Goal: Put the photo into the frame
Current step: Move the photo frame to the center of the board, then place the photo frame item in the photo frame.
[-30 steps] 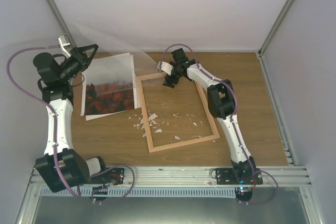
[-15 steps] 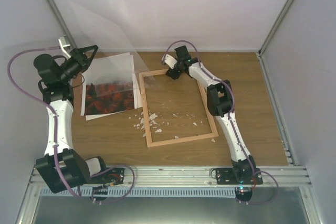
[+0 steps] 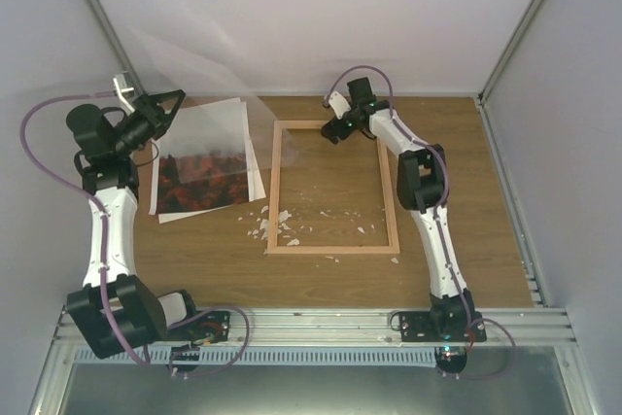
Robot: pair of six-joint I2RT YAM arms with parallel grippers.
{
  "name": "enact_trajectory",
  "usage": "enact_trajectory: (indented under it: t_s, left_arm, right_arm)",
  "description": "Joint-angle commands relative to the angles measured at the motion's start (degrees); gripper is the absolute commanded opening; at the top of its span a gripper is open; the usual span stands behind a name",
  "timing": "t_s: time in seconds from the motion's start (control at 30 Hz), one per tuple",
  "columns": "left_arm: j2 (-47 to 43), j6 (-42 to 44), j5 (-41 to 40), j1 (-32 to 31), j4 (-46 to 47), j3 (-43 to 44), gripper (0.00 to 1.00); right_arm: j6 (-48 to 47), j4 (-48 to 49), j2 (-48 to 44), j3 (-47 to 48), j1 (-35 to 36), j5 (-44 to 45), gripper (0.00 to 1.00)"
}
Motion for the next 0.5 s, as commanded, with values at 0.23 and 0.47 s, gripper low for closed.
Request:
enact_trajectory:
  t_s: [0.23,0.47]
  left_arm:
    - [-1.4,6.4,3.6,-11.2,1.5,-0.9,0.0]
    - [1.6,7.2,2.9,-24.3,7.7,-0.8,0.0]
  right_arm:
    - [7.6,-10.1,-29.3,-20.1,-13.8,-25.5,0.95]
    - [15.0,-16.8,-35.8,-33.9,-25.4,-50.8,0.91]
